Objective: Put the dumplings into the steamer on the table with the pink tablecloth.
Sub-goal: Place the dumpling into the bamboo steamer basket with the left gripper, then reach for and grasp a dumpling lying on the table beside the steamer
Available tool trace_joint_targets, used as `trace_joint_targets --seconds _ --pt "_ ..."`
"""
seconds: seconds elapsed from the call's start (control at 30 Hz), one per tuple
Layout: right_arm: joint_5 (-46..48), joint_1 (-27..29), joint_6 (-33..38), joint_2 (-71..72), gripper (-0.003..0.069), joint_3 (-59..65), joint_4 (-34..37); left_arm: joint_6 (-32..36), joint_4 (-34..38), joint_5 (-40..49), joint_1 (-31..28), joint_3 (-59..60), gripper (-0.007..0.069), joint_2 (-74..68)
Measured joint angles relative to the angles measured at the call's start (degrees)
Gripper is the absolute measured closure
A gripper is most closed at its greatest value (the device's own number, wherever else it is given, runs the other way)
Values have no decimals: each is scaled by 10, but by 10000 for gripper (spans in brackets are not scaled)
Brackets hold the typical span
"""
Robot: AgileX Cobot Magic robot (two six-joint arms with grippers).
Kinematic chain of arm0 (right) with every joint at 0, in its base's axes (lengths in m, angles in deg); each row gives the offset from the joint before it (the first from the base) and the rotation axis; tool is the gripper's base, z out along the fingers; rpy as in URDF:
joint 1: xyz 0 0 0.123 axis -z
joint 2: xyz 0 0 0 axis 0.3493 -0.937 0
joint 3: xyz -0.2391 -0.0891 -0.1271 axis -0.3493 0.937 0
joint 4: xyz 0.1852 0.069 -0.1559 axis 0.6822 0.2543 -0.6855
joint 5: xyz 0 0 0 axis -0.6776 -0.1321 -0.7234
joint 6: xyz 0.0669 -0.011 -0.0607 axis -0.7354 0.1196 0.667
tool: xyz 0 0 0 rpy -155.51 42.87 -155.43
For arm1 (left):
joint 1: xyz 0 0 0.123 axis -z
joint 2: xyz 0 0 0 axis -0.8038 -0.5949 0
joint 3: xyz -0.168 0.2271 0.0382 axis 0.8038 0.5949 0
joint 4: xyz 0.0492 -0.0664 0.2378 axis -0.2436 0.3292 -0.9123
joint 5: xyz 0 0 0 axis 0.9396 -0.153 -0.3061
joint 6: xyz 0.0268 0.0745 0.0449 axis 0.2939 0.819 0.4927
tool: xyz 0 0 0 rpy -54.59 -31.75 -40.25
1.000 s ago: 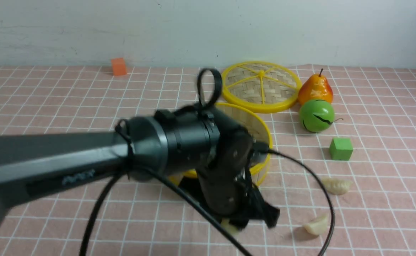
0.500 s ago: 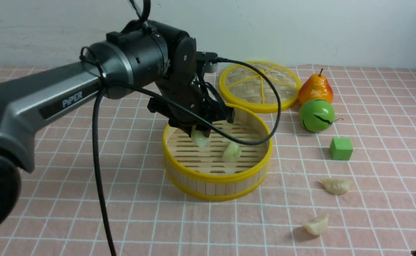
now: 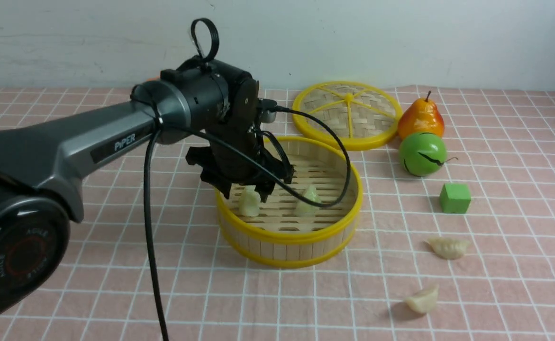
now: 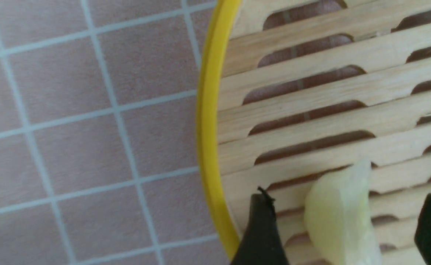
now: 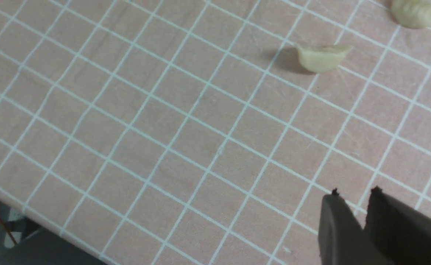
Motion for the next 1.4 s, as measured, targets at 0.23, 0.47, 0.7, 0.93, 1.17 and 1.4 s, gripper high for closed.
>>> trace_joint_targets --seconds 0.23,0.47,0.7,0.93,1.17,1.4 --pt "-2 5 -14 -97 643 -13 -69 20 -4 76 0 -60 133 114" --pt "-40 87 77 -242 680 -108 -46 35 -20 107 0 2 405 310" --pt "-42 103 278 -323 679 -125 67 35 -29 91 0 167 638 484" --pt "-66 103 474 -414 550 -125 126 35 3 70 0 372 638 667" --pt "-91 103 611 -482 235 -125 125 35 32 69 0 501 638 766" --pt "-165 103 641 -558 216 -126 68 35 35 59 0 586 638 819"
